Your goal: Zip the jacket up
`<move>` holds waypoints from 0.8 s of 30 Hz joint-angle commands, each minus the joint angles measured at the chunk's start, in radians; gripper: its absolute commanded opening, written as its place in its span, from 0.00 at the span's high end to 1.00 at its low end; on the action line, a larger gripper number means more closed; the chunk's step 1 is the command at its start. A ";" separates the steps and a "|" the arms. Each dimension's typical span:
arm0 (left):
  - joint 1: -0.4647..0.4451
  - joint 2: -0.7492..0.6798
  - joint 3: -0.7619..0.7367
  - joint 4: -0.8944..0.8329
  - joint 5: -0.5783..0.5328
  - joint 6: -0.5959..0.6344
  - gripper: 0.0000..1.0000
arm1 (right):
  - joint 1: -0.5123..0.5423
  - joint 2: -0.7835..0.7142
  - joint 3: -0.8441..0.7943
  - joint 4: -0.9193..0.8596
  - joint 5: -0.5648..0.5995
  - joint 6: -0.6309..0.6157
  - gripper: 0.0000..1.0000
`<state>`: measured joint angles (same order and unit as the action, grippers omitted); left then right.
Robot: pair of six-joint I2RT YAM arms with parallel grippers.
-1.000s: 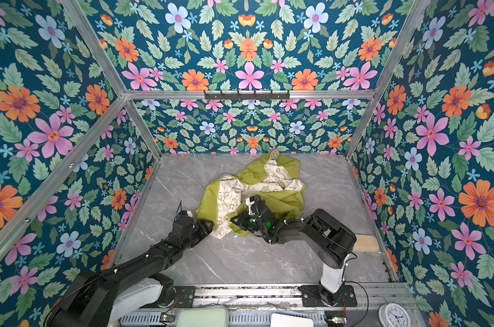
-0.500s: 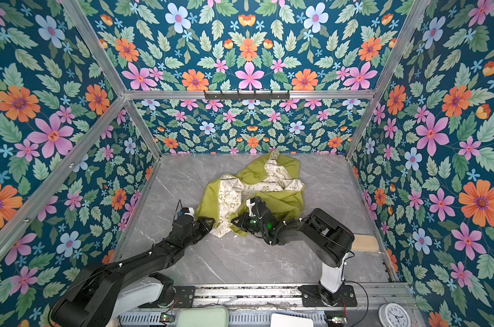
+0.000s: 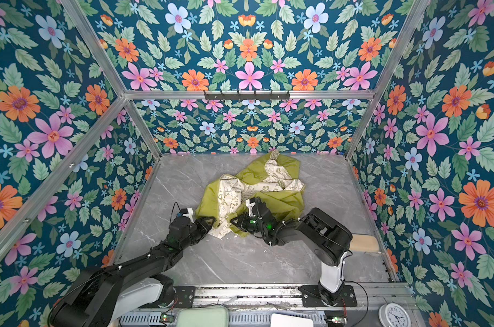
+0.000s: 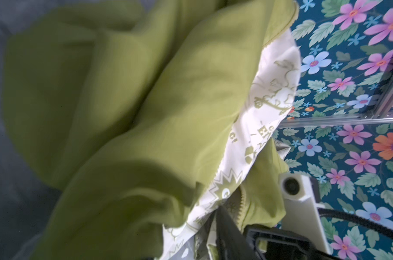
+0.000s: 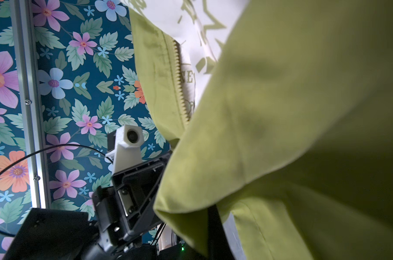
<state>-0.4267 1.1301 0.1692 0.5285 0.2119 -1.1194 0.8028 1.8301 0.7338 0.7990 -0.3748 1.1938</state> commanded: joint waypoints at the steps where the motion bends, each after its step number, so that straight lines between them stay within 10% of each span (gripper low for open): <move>1: 0.000 0.007 -0.027 0.051 0.027 0.007 0.25 | 0.000 0.000 -0.002 0.044 -0.011 0.018 1.00; 8: -0.003 0.035 -0.044 0.083 -0.003 0.076 0.20 | 0.001 -0.001 0.004 0.029 -0.010 0.009 1.00; 13: -0.003 0.162 -0.074 0.304 0.027 0.070 0.33 | 0.001 -0.005 0.003 0.035 -0.013 0.010 1.00; 24: -0.003 0.153 -0.032 0.234 0.033 0.082 0.43 | 0.000 -0.031 -0.016 0.019 -0.001 0.001 1.00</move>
<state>-0.4301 1.2999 0.1246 0.7898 0.2352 -1.0599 0.8028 1.8030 0.7162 0.8013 -0.3843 1.1938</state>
